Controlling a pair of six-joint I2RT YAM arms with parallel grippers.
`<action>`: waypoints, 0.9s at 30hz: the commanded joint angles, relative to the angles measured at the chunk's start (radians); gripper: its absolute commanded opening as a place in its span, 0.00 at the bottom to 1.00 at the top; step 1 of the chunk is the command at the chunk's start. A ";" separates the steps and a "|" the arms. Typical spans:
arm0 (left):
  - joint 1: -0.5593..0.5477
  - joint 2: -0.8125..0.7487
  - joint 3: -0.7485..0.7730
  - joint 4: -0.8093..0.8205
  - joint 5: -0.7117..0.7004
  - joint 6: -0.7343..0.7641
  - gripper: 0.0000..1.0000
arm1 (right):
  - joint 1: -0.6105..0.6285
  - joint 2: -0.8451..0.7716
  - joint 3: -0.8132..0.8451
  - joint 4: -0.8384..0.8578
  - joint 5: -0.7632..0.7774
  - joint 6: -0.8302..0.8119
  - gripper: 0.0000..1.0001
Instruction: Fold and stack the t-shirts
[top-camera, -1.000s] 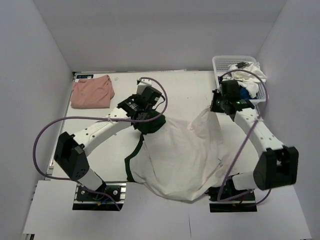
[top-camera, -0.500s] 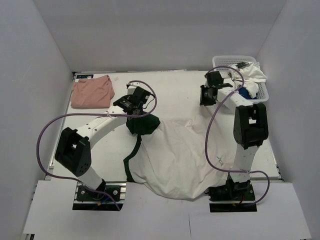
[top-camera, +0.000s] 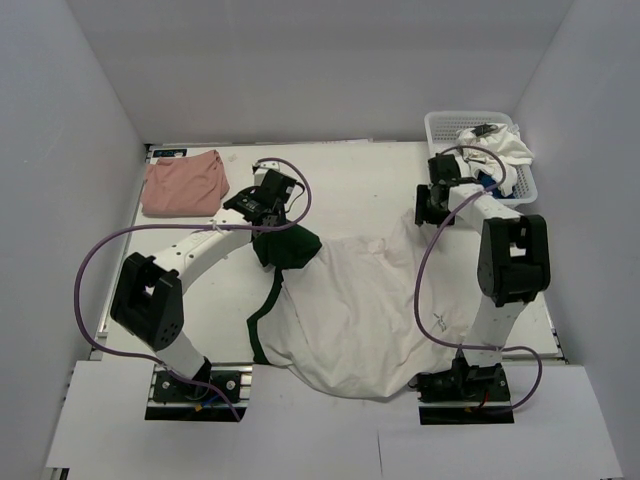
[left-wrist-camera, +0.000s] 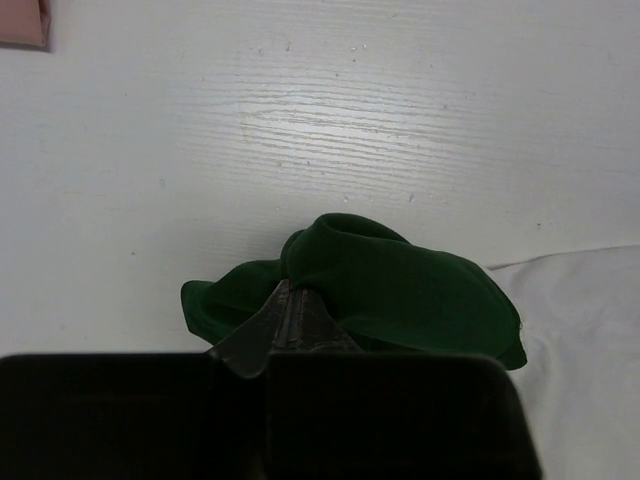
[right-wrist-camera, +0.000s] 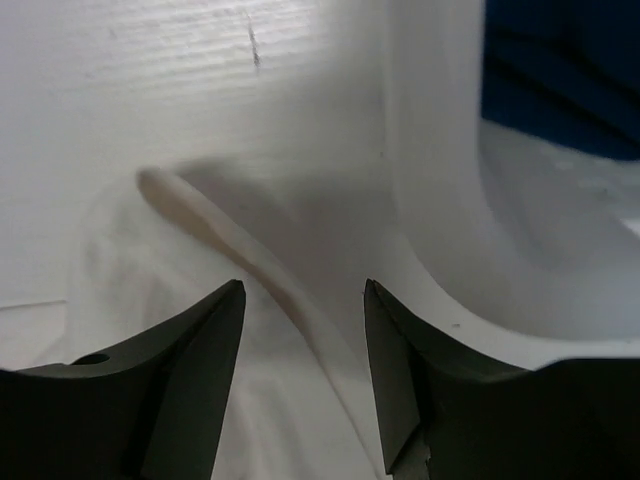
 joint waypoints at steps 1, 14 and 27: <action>0.010 -0.002 -0.001 0.017 0.027 0.015 0.00 | -0.023 -0.090 -0.053 0.020 0.009 -0.022 0.57; 0.028 -0.002 -0.001 0.007 0.027 0.015 0.00 | -0.031 -0.003 -0.041 0.054 -0.166 -0.185 0.55; 0.037 -0.011 0.008 -0.003 0.018 0.015 0.00 | -0.048 0.025 -0.055 0.066 -0.232 -0.185 0.18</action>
